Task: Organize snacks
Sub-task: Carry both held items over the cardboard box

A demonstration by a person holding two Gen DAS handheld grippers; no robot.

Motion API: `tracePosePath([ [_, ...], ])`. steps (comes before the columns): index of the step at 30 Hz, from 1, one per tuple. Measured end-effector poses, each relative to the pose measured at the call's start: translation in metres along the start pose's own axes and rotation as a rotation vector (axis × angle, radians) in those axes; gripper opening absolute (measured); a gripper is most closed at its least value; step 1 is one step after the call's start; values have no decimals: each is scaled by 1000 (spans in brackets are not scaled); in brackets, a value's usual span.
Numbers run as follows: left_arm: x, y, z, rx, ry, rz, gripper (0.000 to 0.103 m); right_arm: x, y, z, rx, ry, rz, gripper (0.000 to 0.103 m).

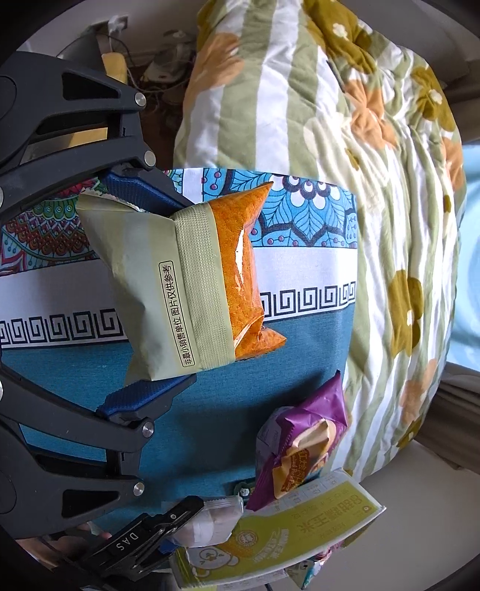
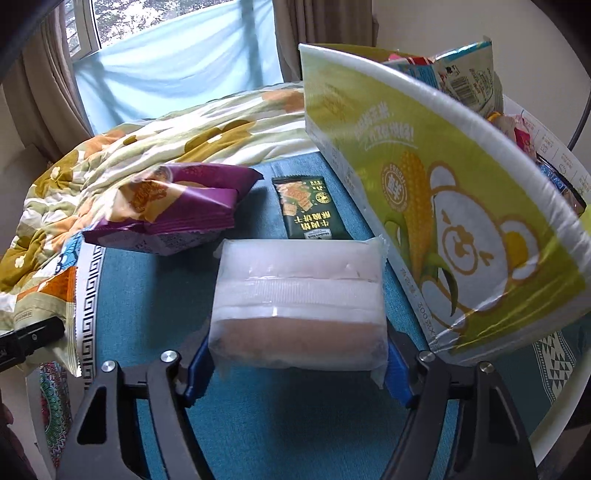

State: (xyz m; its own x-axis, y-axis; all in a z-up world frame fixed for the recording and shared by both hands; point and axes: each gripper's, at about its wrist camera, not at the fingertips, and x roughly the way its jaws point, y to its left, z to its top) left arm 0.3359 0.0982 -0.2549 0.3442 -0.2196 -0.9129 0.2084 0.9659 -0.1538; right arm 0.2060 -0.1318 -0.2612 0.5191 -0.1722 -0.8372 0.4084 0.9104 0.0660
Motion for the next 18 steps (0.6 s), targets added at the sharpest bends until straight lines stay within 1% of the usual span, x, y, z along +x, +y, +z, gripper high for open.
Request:
tracePosePath([
  [5, -43, -18, 11, 24, -56, -13, 78, -47, 7, 13, -40, -54, 63, 71],
  [9, -81, -49, 22, 61, -126, -24, 78, -90, 0, 28, -51, -110, 123, 71],
  [13, -112, -93, 31, 84, -197, -42, 78, -122, -27, 46, -40, -150, 169, 71],
  [16, -130, -136, 35, 93, -234, -55, 78, -137, -59, 59, -45, -168, 175, 71],
  [18, -138, -165, 35, 90, -248, -92, 78, -147, -83, 66, -58, -180, 172, 71],
])
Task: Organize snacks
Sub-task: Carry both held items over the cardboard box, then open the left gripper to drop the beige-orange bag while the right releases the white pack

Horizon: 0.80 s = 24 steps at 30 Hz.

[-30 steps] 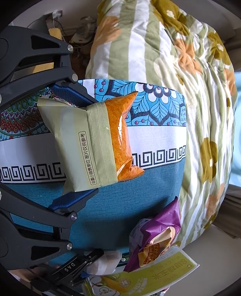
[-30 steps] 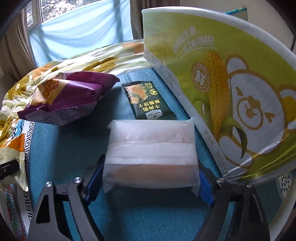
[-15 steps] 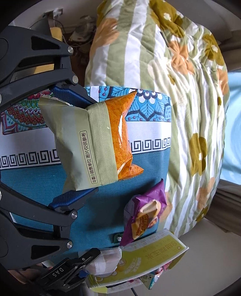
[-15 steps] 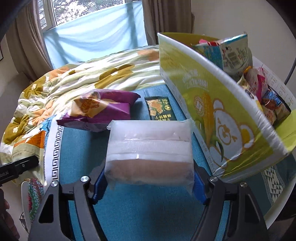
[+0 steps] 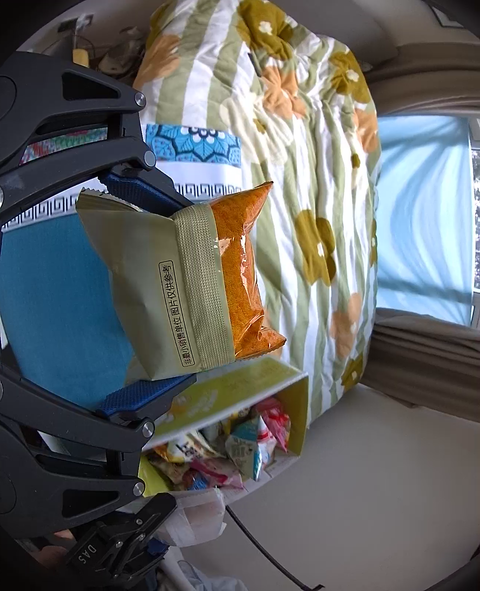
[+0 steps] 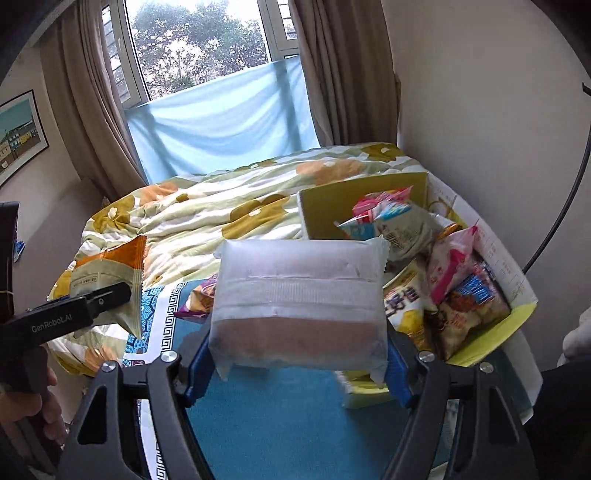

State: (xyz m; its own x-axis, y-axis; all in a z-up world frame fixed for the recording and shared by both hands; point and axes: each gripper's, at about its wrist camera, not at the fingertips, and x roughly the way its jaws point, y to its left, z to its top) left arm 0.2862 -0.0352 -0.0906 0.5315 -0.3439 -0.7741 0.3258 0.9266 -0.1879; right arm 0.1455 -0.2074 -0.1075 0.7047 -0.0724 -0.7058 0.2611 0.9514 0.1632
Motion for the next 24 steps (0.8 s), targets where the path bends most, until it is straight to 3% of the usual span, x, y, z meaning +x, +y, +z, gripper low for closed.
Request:
tracePosePath([
  [9, 39, -146, -8, 38, 15, -71, 78, -24, -109, 29, -19, -14, -6, 71],
  [14, 77, -202, -23, 40, 58, -73, 78, -19, -154, 35, -39, 4, 14, 71],
  [17, 97, -220, -31, 25, 66, -65, 84, -10, -173, 37, -48, 30, 33, 71],
  [19, 103, -224, -37, 22, 72, -36, 97, -5, -182, 35, -60, 46, 41, 71],
  [24, 91, -208, -46, -22, 68, 20, 100, 10, -197, 34, -73, 82, 69, 71],
])
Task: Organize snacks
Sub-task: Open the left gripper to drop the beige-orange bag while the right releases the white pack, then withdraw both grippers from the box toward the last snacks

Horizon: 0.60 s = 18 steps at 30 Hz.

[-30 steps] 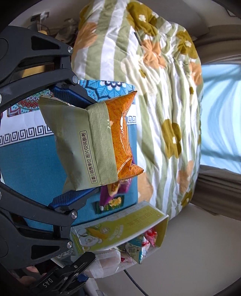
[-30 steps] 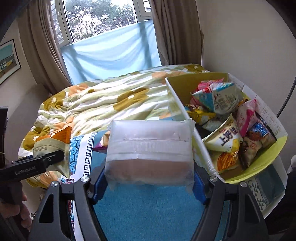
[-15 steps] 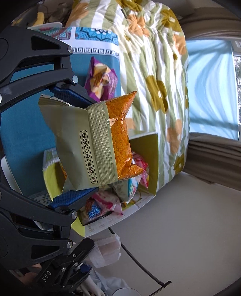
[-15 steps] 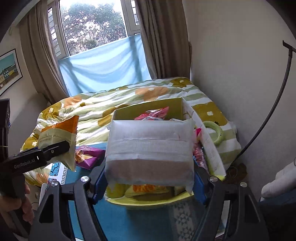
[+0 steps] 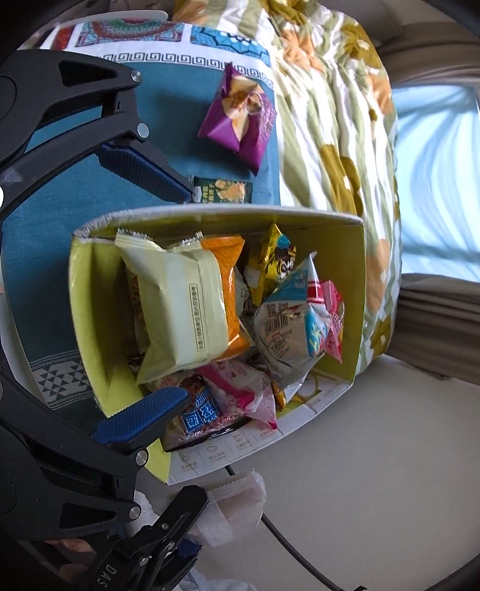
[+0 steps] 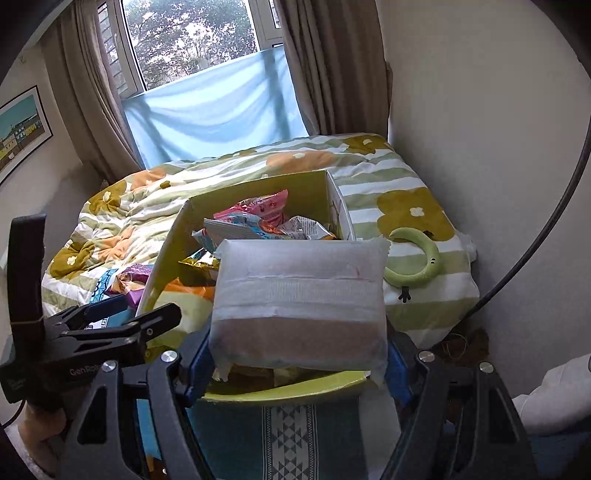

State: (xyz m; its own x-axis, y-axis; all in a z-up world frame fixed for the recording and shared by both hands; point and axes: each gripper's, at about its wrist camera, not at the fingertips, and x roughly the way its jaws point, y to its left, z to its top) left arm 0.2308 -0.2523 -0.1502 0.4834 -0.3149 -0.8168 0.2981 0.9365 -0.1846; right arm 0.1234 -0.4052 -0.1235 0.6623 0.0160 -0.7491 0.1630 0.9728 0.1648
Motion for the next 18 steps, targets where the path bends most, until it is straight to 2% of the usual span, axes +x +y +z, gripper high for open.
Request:
tracePosePath([
  [7, -28, 38, -7, -67, -12, 58, 100, 30, -4, 5, -45, 63, 54, 71],
  [15, -38, 62, -15, -80, 2, 98, 100, 43, 8, 8, -33, 95, 105, 74],
  [17, -39, 65, -18, -81, 4, 95, 100, 47, 8, 5, -2, 116, 125, 80],
  [18, -39, 66, -19, -81, 7, 97, 100, 48, 8, 4, 10, 119, 125, 87],
])
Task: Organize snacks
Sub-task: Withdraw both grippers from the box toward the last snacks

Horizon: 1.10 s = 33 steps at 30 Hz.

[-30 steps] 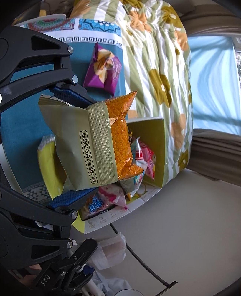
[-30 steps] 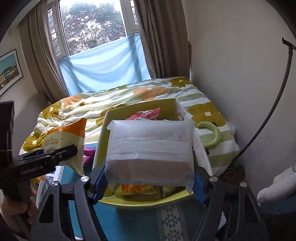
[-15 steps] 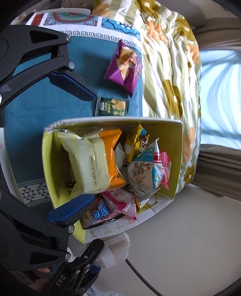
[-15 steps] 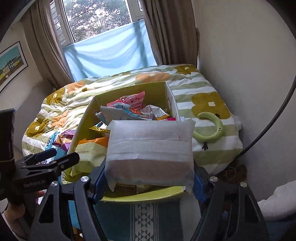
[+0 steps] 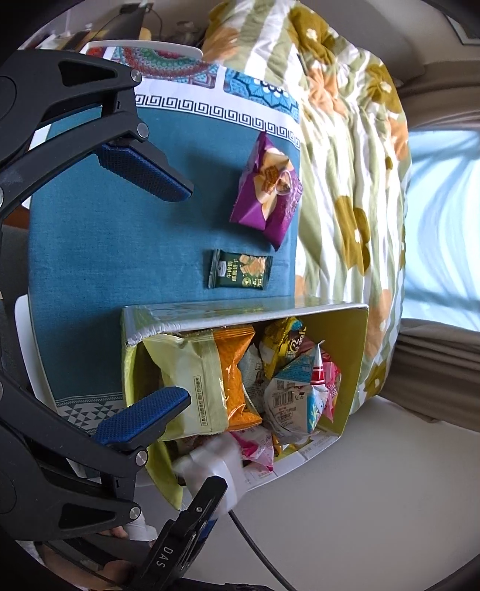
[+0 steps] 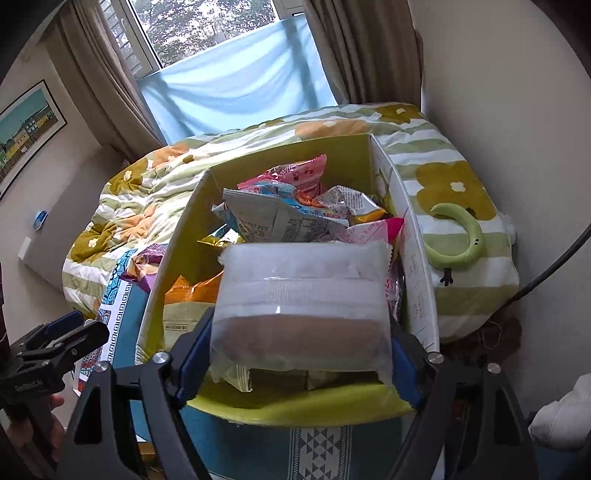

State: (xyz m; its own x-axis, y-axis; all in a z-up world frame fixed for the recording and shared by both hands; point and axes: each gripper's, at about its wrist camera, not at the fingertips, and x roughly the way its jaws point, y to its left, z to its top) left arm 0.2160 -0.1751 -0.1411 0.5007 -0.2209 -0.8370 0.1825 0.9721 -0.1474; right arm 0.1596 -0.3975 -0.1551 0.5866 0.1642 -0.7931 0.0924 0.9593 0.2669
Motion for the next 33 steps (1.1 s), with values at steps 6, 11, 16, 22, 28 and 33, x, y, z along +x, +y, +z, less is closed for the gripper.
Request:
tracePosePath([
  [6, 2, 4, -10, 6, 25, -4, 100, -10, -2, -15, 8, -31, -32, 103],
  [11, -8, 2, -14, 9, 10, -7, 100, -23, -2, -22, 7, -45, -34, 103],
  [16, -29, -1, -16, 14, -35, 6, 100, -38, 4, -23, -22, -79, -40, 103],
  [22, -61, 12, -21, -16, -89, 52, 100, -53, 21, -18, -78, -122, -10, 103],
  [28, -87, 42, -17, -51, -142, 102, 100, -60, 51, -14, -148, -152, 61, 103],
  [33, -94, 75, 2, -76, -179, 98, 100, -56, 88, -9, -201, -166, 100, 103],
])
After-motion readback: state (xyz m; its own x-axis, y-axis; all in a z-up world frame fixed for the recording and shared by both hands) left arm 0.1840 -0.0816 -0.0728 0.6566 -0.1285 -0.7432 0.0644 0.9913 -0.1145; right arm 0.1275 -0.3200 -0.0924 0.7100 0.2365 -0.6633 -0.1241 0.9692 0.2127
